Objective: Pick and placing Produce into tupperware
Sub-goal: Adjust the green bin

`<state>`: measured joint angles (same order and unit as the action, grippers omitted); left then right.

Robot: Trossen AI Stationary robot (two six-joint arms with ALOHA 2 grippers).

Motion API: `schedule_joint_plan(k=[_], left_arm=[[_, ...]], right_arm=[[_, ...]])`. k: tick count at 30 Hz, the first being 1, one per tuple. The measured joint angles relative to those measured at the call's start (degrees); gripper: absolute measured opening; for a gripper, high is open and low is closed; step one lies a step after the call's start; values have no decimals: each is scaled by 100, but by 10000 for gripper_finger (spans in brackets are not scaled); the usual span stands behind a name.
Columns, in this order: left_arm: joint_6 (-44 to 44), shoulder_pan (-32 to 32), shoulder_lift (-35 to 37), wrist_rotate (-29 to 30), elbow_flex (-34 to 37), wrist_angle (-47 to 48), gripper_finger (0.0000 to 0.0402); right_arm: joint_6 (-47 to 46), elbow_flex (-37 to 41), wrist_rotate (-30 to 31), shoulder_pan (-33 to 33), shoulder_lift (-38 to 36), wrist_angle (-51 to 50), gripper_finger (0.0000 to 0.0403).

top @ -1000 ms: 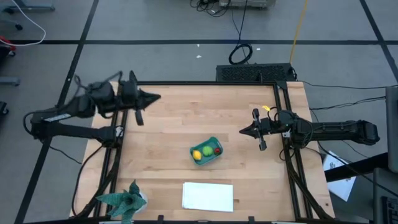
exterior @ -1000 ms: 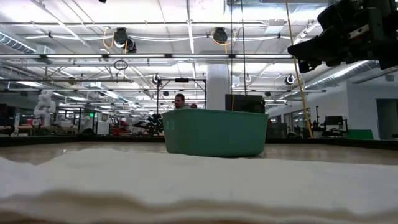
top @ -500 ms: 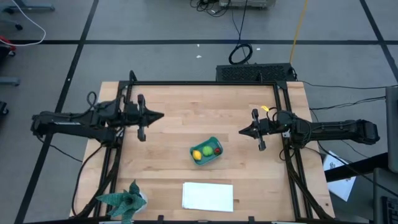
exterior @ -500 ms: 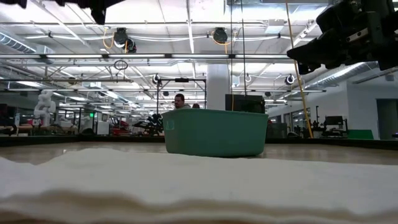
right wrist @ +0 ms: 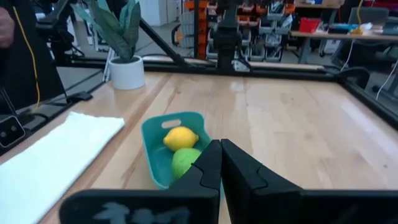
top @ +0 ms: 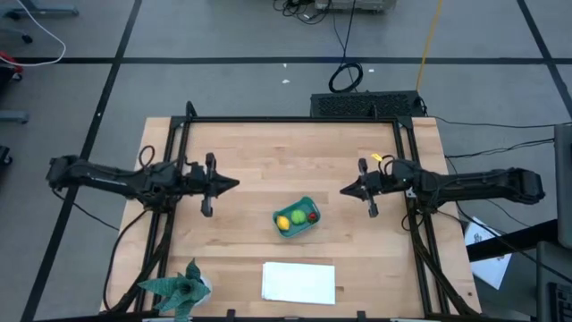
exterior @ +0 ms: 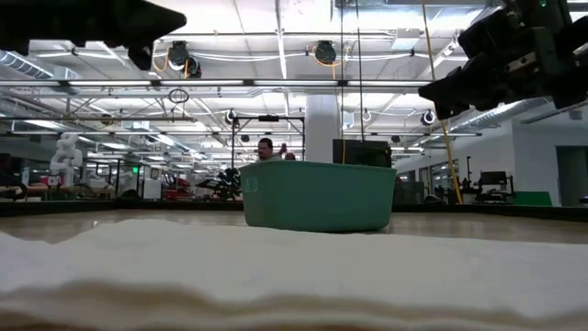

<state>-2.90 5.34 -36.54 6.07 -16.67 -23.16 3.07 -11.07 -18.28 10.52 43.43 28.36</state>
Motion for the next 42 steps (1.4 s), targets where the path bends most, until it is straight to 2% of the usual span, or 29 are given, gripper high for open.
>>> schedule_joint_plan(k=[7,12,22,31,42], left_arm=[[-222,278,-137,255,700,-855,0],[-543,349,-375,252,877,-925,0],[-826,471,-1657,-33,881,-1737,0],[-1101,473,-2678,-56,872,-2840,0],[-1292,768,-3681,-64,407,-2906,0]], right_arm=[[52,0,11,0,418,220,0],[-26,0,13,0,781,540,0],[-89,0,17,0,1640,1222,0],[-157,0,35,0,2086,1259,0],[-78,0,44,1,2423,1355,0]])
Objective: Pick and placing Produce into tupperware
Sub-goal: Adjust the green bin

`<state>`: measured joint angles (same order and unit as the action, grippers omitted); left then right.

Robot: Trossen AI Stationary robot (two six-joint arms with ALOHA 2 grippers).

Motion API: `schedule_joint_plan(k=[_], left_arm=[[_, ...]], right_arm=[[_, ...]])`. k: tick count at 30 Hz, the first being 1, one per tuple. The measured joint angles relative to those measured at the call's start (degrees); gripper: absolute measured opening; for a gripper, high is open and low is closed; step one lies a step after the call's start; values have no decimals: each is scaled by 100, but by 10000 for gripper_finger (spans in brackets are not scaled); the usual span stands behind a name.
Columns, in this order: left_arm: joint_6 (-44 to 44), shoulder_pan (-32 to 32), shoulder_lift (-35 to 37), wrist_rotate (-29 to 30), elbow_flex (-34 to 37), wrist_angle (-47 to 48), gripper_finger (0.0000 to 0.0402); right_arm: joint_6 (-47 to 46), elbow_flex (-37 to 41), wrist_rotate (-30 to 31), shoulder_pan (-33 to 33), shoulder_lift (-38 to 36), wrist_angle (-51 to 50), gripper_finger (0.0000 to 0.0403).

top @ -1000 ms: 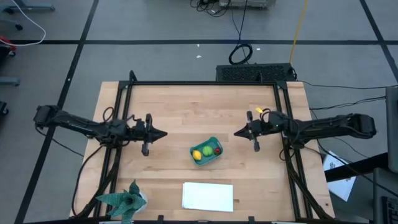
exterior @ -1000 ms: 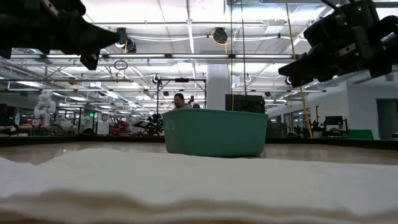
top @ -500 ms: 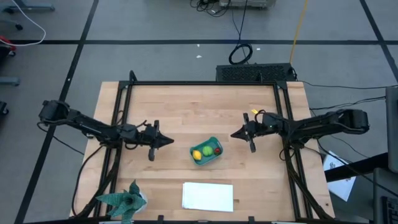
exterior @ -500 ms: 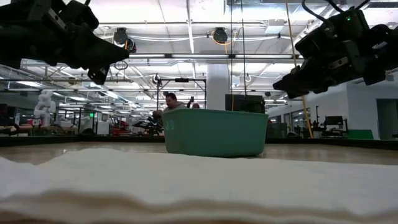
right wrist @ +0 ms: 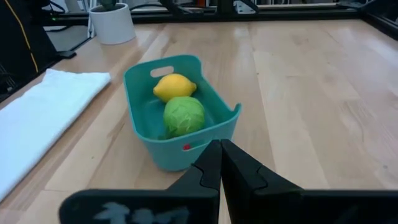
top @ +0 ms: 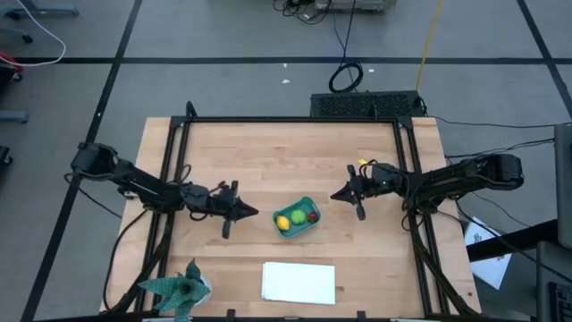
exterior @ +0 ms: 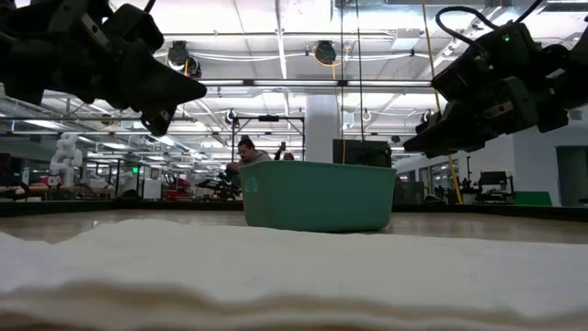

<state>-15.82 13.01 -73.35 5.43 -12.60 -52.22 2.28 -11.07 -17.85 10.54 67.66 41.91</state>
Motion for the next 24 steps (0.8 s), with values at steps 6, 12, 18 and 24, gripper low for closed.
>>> schedule_joint_plan(k=[6,12,18,24], left_arm=[[-113,180,-553,14,-294,5,0],[-291,429,-1018,108,-563,20,0],[-343,549,-1526,366,-785,19,0],[-614,561,-1870,372,-852,11,0]], right_arm=[[-2,0,0,1,0,-8,0],[-7,0,0,1,0,-36,0],[19,0,14,1,0,-59,0],[-30,0,509,20,0,-228,0]])
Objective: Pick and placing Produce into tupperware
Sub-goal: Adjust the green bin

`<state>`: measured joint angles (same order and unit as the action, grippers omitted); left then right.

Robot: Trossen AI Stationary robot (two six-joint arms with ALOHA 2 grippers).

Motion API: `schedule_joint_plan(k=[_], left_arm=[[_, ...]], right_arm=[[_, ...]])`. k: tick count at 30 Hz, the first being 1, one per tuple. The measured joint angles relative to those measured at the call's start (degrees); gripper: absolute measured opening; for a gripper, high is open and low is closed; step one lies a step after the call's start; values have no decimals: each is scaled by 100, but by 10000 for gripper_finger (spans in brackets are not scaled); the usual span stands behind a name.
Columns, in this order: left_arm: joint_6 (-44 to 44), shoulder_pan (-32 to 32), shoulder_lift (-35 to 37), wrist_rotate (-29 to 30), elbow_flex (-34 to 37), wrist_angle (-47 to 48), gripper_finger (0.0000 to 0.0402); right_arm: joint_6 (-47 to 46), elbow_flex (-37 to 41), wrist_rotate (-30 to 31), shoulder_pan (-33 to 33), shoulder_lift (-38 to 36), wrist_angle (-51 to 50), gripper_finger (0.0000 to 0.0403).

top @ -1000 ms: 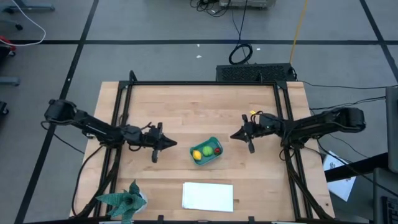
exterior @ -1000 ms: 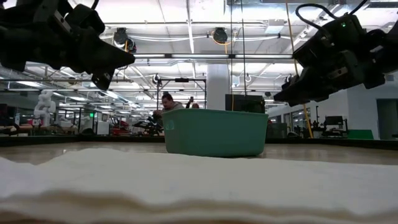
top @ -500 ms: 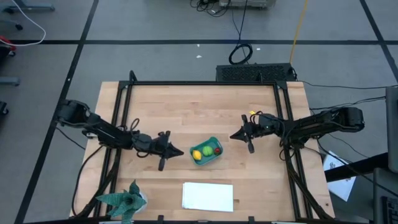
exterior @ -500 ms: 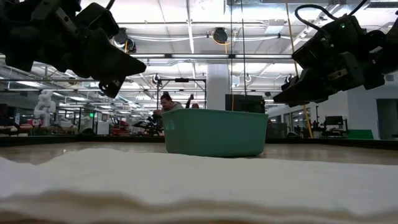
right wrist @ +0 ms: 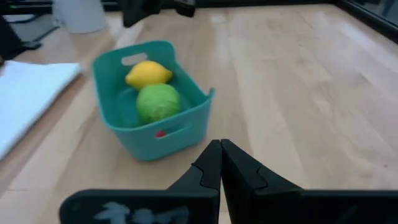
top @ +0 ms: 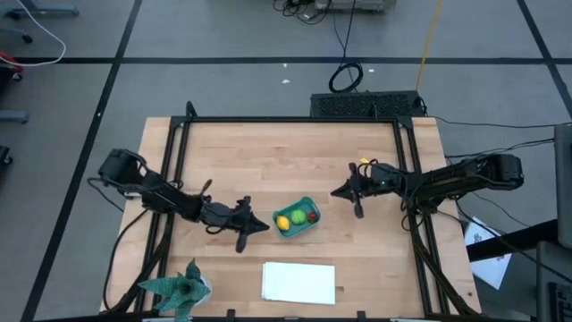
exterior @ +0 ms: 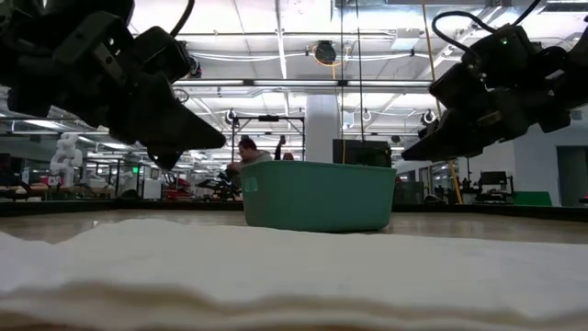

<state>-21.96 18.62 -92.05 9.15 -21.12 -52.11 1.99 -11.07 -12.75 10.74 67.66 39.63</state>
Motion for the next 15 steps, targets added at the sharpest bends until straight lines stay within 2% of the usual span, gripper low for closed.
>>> schedule_joint_plan(k=[8,15], left_arm=[[-217,210,-68,189,-1,14,0],[-347,434,-68,835,-1,136,0]], right_arm=[[-151,0,70,162,10,-144,0],[-171,0,-84,162,518,156,0]])
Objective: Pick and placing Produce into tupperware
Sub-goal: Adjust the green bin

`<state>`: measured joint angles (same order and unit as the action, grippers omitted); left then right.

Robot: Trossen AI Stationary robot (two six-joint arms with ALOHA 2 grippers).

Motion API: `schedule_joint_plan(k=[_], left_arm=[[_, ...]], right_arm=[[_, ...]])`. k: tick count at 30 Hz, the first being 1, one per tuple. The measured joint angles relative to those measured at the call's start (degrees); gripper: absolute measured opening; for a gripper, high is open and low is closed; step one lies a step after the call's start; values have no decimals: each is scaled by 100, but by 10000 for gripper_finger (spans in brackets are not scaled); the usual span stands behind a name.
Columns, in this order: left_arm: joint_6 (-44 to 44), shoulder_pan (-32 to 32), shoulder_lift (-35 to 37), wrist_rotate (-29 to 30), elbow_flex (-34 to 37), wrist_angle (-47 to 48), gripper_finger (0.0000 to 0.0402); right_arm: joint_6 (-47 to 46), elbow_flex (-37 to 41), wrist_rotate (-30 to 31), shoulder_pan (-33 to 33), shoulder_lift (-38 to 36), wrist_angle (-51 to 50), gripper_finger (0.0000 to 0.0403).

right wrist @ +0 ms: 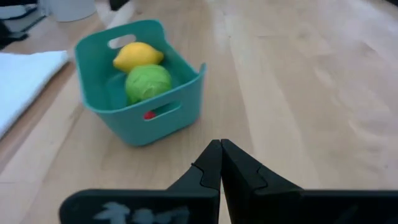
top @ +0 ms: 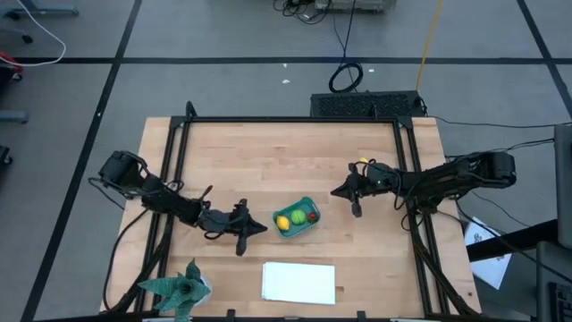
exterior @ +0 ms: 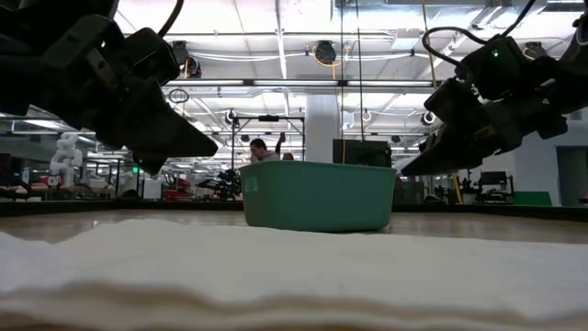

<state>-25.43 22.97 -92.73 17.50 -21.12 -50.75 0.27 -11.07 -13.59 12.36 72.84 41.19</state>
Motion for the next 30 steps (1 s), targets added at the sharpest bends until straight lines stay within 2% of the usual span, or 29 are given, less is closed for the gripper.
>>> schedule_joint_plan(k=[4,21,30], left_arm=[[56,49,0,100,0,1,1],[-40,165,2,98,-96,356,0],[130,119,-573,10,-507,486,1]], right_arm=[[40,0,-314,0,312,312,0],[-111,-148,-301,-50,1177,1101,0],[-83,-407,-300,-197,1538,1087,0]])
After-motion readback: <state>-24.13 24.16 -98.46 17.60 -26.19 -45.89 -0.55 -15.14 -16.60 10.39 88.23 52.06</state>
